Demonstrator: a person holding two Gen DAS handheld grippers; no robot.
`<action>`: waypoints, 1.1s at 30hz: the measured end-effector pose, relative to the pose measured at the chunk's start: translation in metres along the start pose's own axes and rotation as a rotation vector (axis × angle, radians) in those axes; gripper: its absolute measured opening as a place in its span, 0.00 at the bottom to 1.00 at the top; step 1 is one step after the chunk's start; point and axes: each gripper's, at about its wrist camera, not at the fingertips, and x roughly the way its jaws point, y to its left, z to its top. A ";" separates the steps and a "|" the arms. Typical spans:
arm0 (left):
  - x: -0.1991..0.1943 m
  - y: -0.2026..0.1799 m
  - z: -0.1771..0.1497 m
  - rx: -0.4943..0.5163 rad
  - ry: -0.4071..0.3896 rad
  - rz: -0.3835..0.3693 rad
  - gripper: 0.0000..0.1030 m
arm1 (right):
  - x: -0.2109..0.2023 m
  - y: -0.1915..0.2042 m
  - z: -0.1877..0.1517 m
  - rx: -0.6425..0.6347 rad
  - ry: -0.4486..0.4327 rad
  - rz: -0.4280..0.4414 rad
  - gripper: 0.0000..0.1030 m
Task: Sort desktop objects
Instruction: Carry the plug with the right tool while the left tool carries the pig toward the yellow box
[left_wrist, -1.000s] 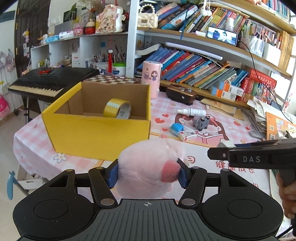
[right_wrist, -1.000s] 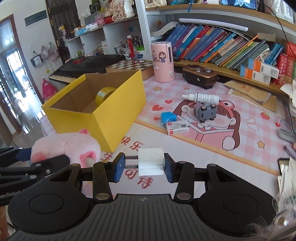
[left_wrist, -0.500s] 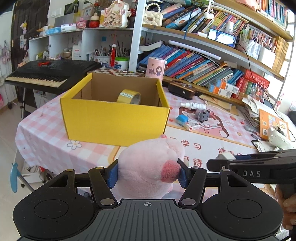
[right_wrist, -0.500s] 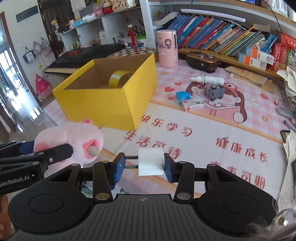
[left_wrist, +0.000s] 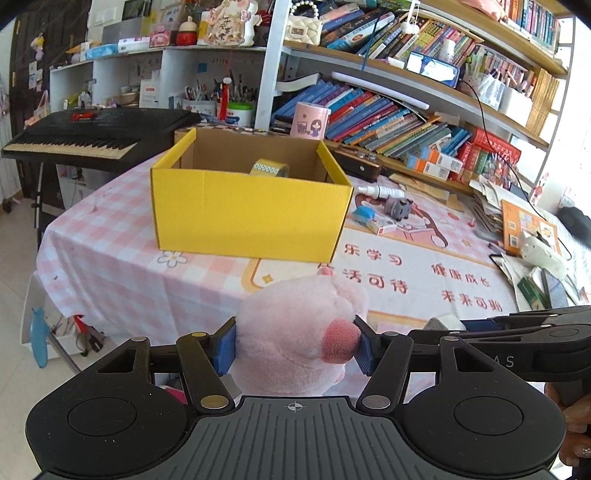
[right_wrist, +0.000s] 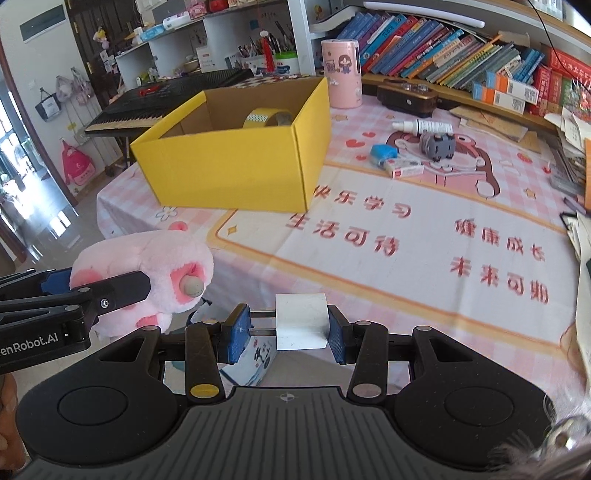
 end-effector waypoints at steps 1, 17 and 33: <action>-0.002 0.002 -0.001 0.001 0.001 -0.001 0.59 | 0.000 0.003 -0.002 0.001 0.001 0.001 0.40; -0.021 0.032 -0.009 -0.019 -0.023 0.009 0.59 | 0.000 0.038 -0.009 -0.018 0.011 0.012 0.40; -0.027 0.038 -0.009 -0.023 -0.038 0.025 0.59 | 0.002 0.047 -0.004 -0.031 0.005 0.029 0.40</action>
